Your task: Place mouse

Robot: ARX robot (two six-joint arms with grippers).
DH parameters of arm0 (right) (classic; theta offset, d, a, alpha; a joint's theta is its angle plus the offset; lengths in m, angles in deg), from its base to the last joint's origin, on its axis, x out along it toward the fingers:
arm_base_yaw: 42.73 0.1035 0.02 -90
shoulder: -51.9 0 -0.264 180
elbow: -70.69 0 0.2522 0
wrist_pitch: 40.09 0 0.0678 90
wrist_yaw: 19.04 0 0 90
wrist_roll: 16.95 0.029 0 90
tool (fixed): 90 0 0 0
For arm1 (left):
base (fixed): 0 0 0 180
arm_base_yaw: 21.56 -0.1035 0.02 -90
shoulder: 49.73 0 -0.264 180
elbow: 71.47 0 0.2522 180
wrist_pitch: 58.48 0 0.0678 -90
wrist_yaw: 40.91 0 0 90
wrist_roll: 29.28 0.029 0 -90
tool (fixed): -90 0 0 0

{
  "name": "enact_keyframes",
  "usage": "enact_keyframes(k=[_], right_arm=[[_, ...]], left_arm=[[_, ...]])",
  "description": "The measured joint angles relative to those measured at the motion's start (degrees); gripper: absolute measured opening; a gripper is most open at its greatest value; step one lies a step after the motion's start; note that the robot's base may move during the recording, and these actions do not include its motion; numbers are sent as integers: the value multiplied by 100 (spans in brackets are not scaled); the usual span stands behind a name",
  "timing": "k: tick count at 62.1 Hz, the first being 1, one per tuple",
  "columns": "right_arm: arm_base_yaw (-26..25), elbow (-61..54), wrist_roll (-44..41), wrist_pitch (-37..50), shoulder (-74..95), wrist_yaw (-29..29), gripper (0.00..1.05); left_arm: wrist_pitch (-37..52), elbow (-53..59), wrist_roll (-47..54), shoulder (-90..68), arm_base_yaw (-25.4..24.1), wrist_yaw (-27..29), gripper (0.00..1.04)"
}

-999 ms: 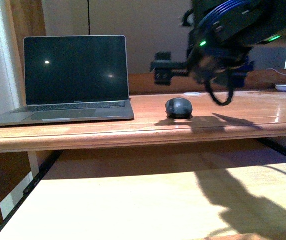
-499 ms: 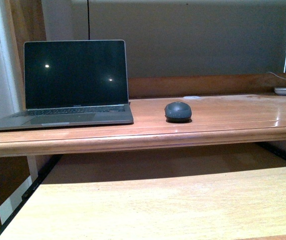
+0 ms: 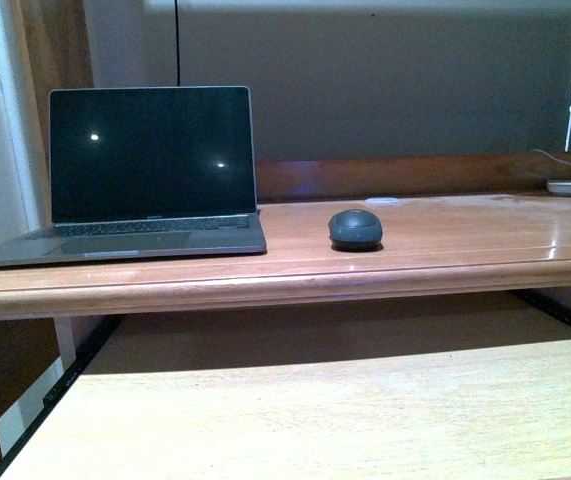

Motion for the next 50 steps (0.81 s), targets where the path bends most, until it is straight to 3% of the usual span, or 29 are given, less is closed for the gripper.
enact_keyframes(k=[9, 19, 31, 50], right_arm=[[321, -127, -101, 221, 46, 289, 97], [1274, -188, -13, 986, 570, 1043, 97], [2083, -188, 133, 1628, 1235, 1547, 97], [2774, 125, 498, 2820, 2605, 2288, 97]], left_arm=[[0, 0, 0, 0, 0, 0, 97], [0, 0, 0, 0, 0, 0, 97], [0, 0, 0, 0, 0, 2, 97], [0, 0, 0, 0, 0, 0, 97]])
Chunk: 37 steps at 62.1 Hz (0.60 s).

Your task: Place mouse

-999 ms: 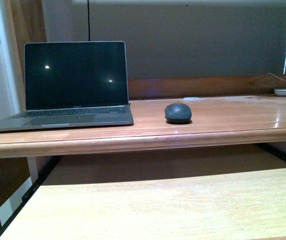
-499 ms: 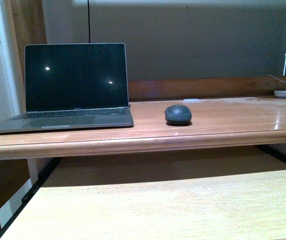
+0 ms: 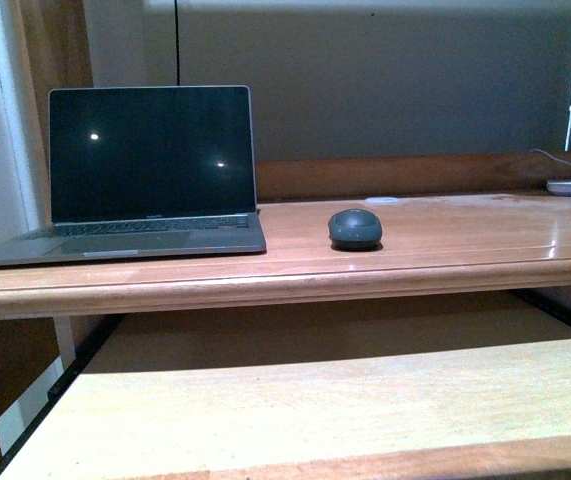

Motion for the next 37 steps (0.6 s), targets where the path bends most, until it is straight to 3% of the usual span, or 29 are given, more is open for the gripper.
enact_keyframes(k=[11, 37], right_arm=[[476, 931, 267, 623, 1305, 772, 97], [935, 2959, 470, 549, 3178, 2024, 97]], left_arm=[[0, 0, 0, 0, 0, 0, 97], [0, 0, 0, 0, 0, 0, 97]])
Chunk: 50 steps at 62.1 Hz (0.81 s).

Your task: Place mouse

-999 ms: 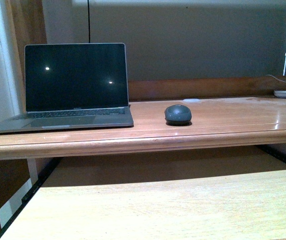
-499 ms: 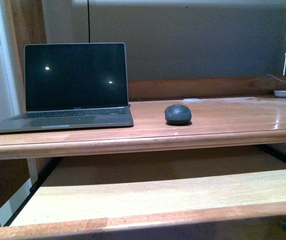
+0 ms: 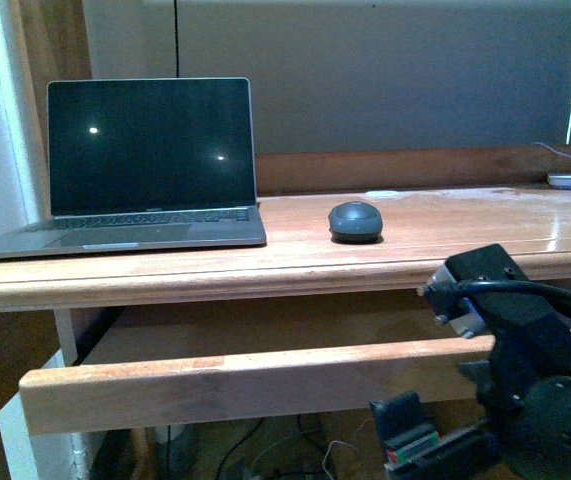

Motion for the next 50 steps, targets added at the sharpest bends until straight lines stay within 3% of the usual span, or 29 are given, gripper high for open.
enact_keyframes(k=[13, 22, 34, 50], right_arm=[[133, 796, 9, -236, 529, 555, 97], [140, 750, 94, -247, 426, 437, 97], [-83, 28, 393, -511, -669, 212, 97], [-1034, -1652, 1193, -1272, -3152, -48, 97]], left_arm=[[0, 0, 0, 0, 0, 0, 97], [0, 0, 0, 2, 0, 0, 97], [0, 0, 0, 0, 0, 0, 97], [0, 0, 0, 0, 0, 0, 97]])
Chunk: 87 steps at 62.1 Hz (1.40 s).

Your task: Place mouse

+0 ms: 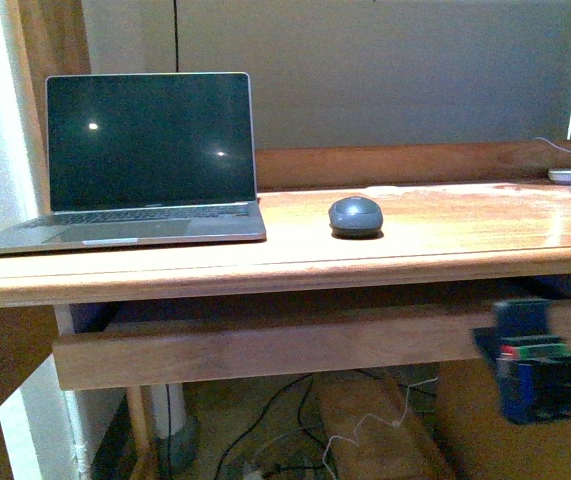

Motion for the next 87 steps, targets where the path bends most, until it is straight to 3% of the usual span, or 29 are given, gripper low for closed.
enact_keyframes(k=[10, 17, 25, 28, 34, 46, 50, 53, 67, 75, 87], right_arm=[[-485, -859, 275, -802, -1947, -153, 97], [-551, -1268, 501, -1475, -3187, -111, 97], [-131, -1663, 804, -2647, -4699, 461, 97], [273, -1808, 942, -3281, -5554, 881, 97], [546, -2037, 1139, -3427, -6238, 1064, 97], [22, -2389, -306, -3154, -6728, 546, 62], [-485, -2476, -459, -3233, -6876, -131, 50], [-785, -2476, -511, -3230, -6920, -262, 41], [-909, -2476, -643, -3230, -6937, -334, 2], [-914, -2476, -645, -3230, -6937, -339, 6], [-916, -2476, -647, -3230, -6937, -339, 40]], left_arm=[[0, 0, 0, 0, 0, 0, 97], [0, 0, 0, 0, 0, 0, 97], [0, 0, 0, 2, 0, 0, 97], [0, 0, 0, 2, 0, -4, 97], [0, 0, 0, 2, 0, -4, 97], [0, 0, 0, 0, 0, -7, 97], [0, 0, 0, 2, 0, -4, 97], [0, 0, 0, 2, 0, -9, 97], [0, 2, 0, 2, 0, -7, 97], [0, 0, 0, 2, 0, -7, 97], [0, 0, 0, 2, 0, -7, 97]])
